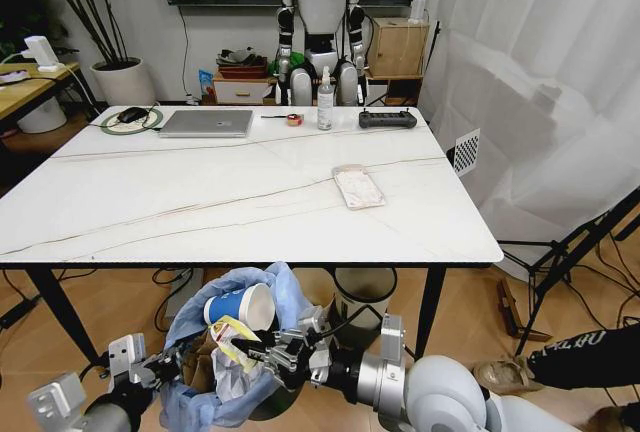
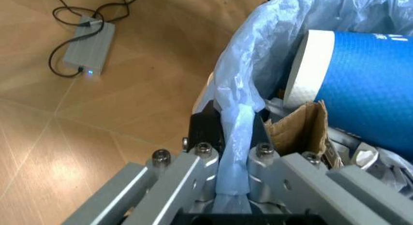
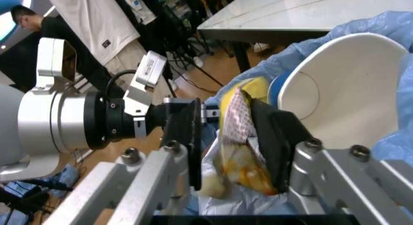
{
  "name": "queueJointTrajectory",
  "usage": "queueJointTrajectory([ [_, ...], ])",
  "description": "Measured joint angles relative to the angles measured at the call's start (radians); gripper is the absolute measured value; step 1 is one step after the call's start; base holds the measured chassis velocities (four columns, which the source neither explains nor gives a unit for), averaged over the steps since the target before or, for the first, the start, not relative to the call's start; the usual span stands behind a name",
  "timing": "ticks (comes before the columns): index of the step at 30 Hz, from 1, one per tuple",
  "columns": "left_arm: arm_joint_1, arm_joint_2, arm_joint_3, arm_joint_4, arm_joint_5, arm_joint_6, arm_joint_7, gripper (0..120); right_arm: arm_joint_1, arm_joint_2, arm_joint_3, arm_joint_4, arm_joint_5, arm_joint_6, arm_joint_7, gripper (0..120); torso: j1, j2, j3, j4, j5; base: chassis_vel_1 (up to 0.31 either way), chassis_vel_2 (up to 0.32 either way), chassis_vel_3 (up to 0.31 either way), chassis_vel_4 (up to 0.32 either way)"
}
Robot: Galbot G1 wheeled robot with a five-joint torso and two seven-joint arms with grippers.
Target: Pick up the trash bin and place the trash from the table into it.
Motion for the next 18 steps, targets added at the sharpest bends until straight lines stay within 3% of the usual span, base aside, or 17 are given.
queueJointTrajectory([
  [18,-0.017,0.005,0.001,0.000,-0.009,0.003,-0.003,0,-0.030,-0.016,0.032,0.025,-0.003,0.000,0.006,98,0.000,0.000,0.000,-0.0001,0.0001,0.000,0.000,0.000,0.000],
])
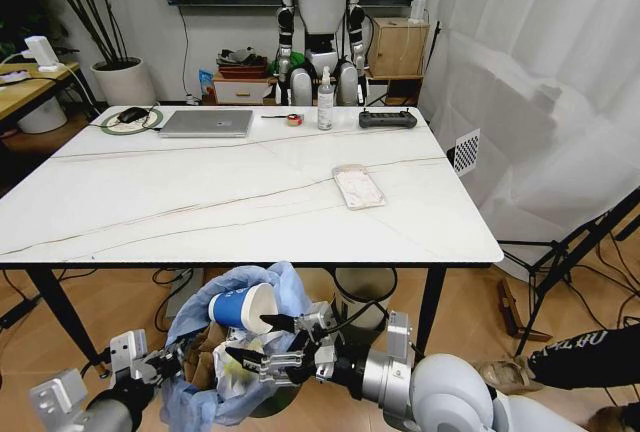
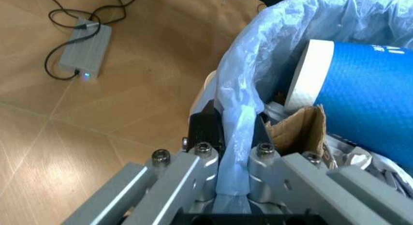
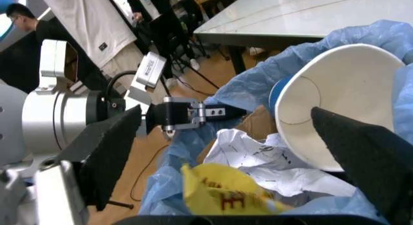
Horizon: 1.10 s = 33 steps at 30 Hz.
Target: Pick up the trash bin and place the trash from the table into it.
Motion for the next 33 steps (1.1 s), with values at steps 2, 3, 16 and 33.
queueJointTrajectory([
  [2,0.000,0.001,0.000,0.000,-0.001,0.000,0.000,0,0.000,0.000,0.002,0.000,0.000,0.000,0.000,98,0.000,0.000,0.000,0.0000,0.0000,0.000,0.000,0.000,0.000],
  [3,0.000,0.002,-0.001,0.000,-0.003,0.000,-0.001,0,-0.001,0.000,0.005,0.002,0.000,0.000,0.000,100,0.000,0.000,0.000,0.0000,0.0000,0.000,0.000,0.000,0.000],
  [16,-0.004,0.003,0.002,0.000,-0.005,0.001,-0.002,0,0.040,0.009,0.053,0.019,0.018,0.000,0.021,100,0.000,0.000,0.000,0.0001,0.0001,0.000,0.000,0.000,0.000],
  [33,-0.004,-0.020,0.012,0.000,0.029,0.001,0.003,0,0.099,0.055,0.297,-0.139,-0.096,-0.028,0.359,100,0.000,0.000,0.000,0.0001,0.0002,0.000,0.000,0.000,0.000],
])
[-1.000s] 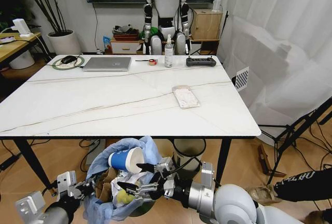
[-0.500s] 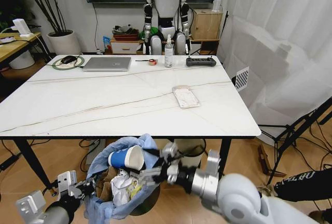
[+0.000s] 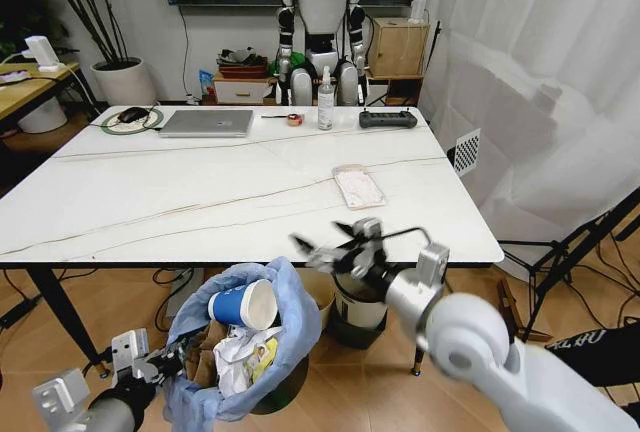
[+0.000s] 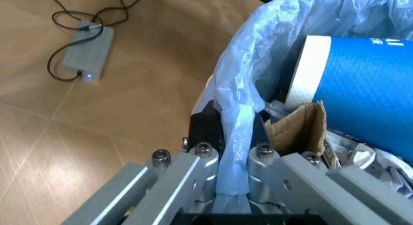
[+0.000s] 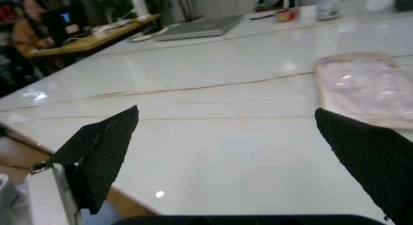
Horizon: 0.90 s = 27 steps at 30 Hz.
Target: Pick up the trash bin and place the trash from the table into it.
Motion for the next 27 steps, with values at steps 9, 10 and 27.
queueJointTrajectory([
  [9,-0.001,-0.009,-0.003,0.000,0.006,-0.001,0.001,0,0.095,0.015,0.036,-0.087,-0.236,-0.174,0.016,100,0.000,0.000,0.000,0.0001,-0.0001,0.000,0.000,0.000,0.000],
  [10,-0.001,-0.010,-0.002,0.000,0.008,-0.001,0.001,0,0.115,0.018,0.028,-0.103,-0.264,-0.200,0.007,100,0.000,0.000,0.000,0.0000,-0.0001,0.000,0.000,0.000,0.000],
  [27,-0.002,-0.008,-0.011,0.000,0.012,-0.002,0.002,0,0.269,0.067,-0.016,-0.274,-0.421,-0.314,-0.131,100,0.000,0.000,0.000,0.0000,-0.0001,0.000,0.000,0.000,0.000],
])
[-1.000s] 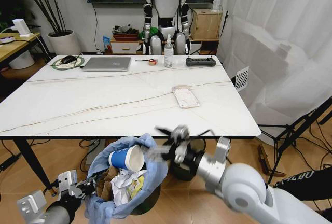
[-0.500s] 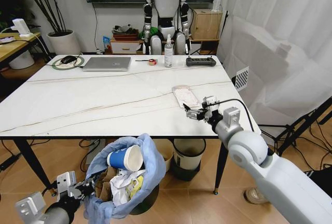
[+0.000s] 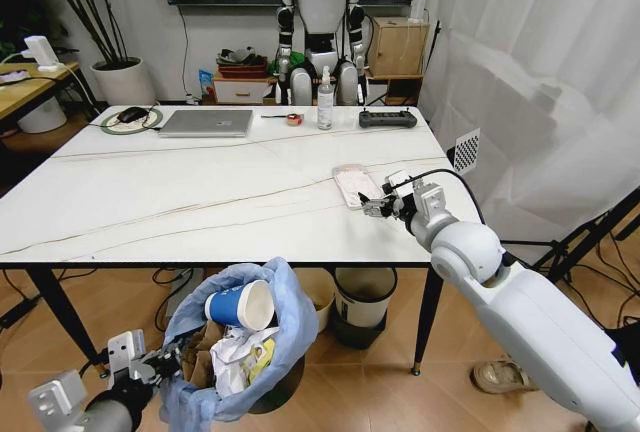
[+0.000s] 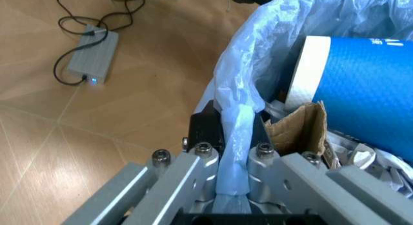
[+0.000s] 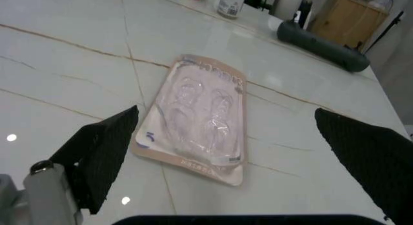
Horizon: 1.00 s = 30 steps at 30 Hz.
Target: Pick up the trash bin and place the trash from the table into it.
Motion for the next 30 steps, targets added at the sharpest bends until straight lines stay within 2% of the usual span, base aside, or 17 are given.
queueJointTrajectory([
  [18,-0.005,0.013,-0.006,0.000,-0.011,-0.002,-0.001,0,0.045,0.071,-0.037,-0.123,-0.026,0.022,-0.004,99,0.000,0.000,0.000,0.0000,-0.0001,0.000,0.000,0.000,0.000],
  [30,-0.012,0.020,-0.006,0.000,-0.019,-0.002,-0.002,0,0.054,0.090,-0.048,-0.179,-0.050,0.052,-0.016,98,0.000,0.000,0.000,-0.0001,-0.0001,0.000,0.000,0.000,0.000],
])
